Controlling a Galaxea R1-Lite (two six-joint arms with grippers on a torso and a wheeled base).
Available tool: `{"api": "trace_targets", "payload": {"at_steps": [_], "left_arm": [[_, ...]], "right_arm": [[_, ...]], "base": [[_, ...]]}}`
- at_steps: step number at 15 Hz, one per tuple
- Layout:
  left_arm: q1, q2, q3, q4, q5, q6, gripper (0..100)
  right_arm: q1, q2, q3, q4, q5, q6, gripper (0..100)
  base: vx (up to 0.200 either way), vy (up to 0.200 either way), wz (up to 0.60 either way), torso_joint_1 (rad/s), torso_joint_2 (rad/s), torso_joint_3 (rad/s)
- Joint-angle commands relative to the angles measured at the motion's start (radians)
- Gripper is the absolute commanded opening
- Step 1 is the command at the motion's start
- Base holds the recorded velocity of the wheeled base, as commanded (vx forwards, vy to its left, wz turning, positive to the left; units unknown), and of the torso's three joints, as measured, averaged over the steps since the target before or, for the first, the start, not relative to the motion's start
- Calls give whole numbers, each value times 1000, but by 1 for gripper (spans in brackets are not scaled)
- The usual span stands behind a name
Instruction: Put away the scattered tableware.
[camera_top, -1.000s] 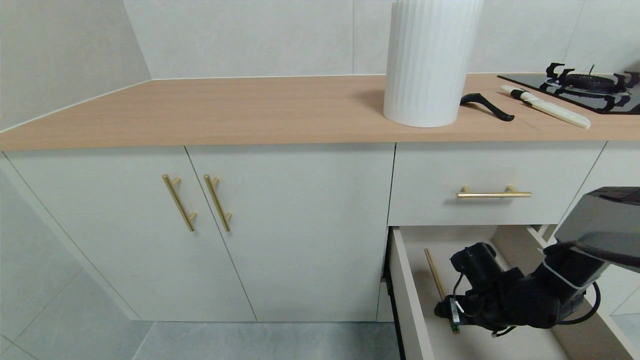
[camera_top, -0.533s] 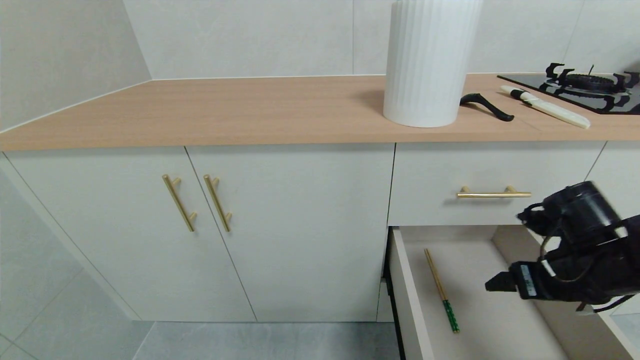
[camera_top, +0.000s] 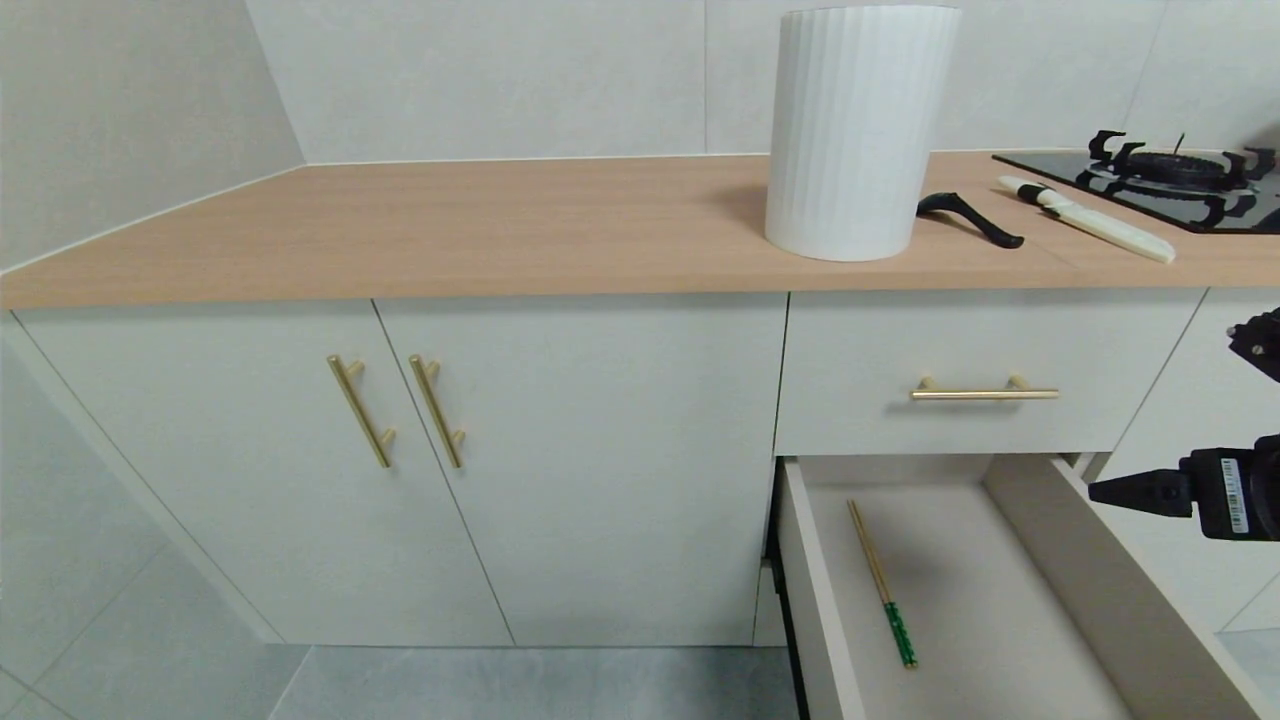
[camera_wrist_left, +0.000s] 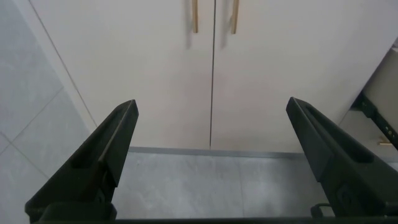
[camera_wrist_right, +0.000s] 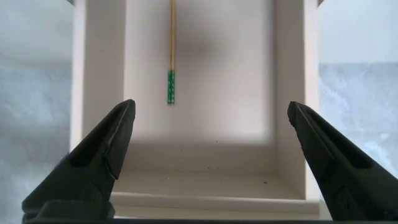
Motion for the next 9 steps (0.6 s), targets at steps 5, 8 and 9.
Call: {"api": "trace_targets", "payload": {"at_steps": [5, 8, 9], "left_arm": [[1, 0, 0, -1, 0, -1, 100], [1, 0, 0, -1, 1, -1, 100], [1, 0, 0, -1, 1, -1, 100]], "right_arm": [[-1, -17, 0, -3, -2, 0, 100], [-1, -14, 1, -3, 0, 0, 100], [-1, -13, 3, -3, 0, 0, 100]], "base": [[0, 0, 0, 102, -343, -295], [0, 0, 0, 139, -512, -303], [0, 0, 0, 173, -476, -325]]}}
